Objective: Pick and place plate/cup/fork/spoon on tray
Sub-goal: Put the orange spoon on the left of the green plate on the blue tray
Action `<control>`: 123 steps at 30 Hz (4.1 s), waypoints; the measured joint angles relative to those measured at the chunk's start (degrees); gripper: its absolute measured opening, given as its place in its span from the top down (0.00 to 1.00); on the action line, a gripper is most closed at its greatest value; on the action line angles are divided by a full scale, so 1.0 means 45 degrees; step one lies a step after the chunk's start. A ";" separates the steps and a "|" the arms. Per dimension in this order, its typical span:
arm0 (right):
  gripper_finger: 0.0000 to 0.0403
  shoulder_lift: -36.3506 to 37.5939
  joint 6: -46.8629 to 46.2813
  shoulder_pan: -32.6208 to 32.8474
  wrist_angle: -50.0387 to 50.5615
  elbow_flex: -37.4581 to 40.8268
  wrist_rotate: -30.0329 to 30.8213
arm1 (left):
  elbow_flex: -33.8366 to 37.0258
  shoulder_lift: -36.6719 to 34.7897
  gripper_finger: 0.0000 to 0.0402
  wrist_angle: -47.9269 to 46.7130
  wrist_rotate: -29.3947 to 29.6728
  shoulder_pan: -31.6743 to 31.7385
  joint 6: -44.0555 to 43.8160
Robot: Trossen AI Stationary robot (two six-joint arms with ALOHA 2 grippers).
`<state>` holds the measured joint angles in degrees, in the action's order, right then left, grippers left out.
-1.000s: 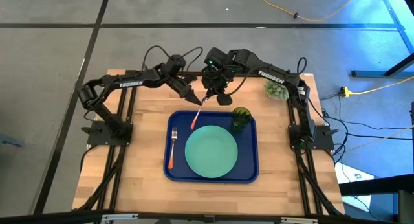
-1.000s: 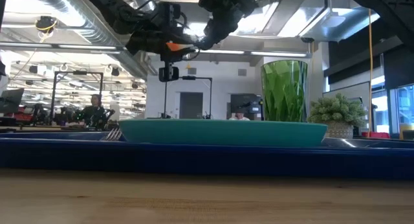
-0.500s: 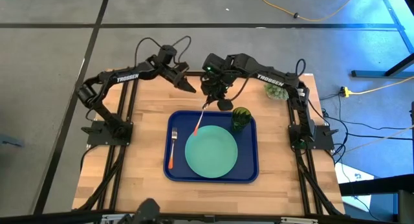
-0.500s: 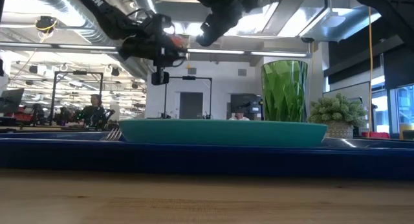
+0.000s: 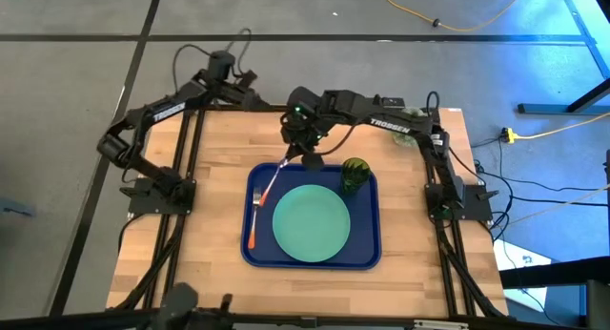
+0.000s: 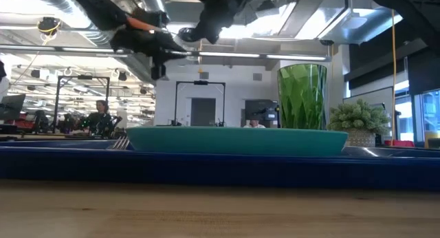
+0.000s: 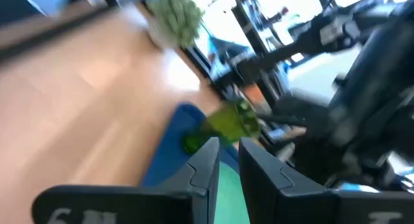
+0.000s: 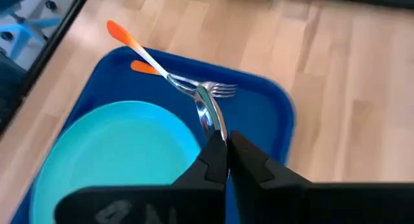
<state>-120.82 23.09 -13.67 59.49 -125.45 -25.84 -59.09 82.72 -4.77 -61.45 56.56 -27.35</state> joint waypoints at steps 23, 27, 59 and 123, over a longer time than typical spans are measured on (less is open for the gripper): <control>0.99 -0.2525 -0.0664 0.0827 -0.1024 -0.0005 0.1406 | -0.0005 -0.2303 0.87 -0.2754 0.3457 -0.2633 0.2499; 0.99 -0.2925 -0.0219 0.0835 -0.1399 -0.0005 0.1413 | -0.0005 -0.2303 0.87 -0.2760 0.3701 -0.2826 0.2519; 0.99 -0.4624 0.2297 0.0801 -0.1900 -0.0019 0.1627 | 0.0000 -0.2298 0.87 -0.2797 0.4182 -0.2911 0.2441; 0.93 -0.5487 0.5139 0.0563 -0.1049 -0.0379 0.1680 | 0.0000 -0.2298 0.87 -0.2789 0.4224 -0.2911 0.2543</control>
<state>-145.51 46.22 -11.14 54.77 -127.15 -18.28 -59.09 72.38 -17.32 -42.44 43.46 -15.90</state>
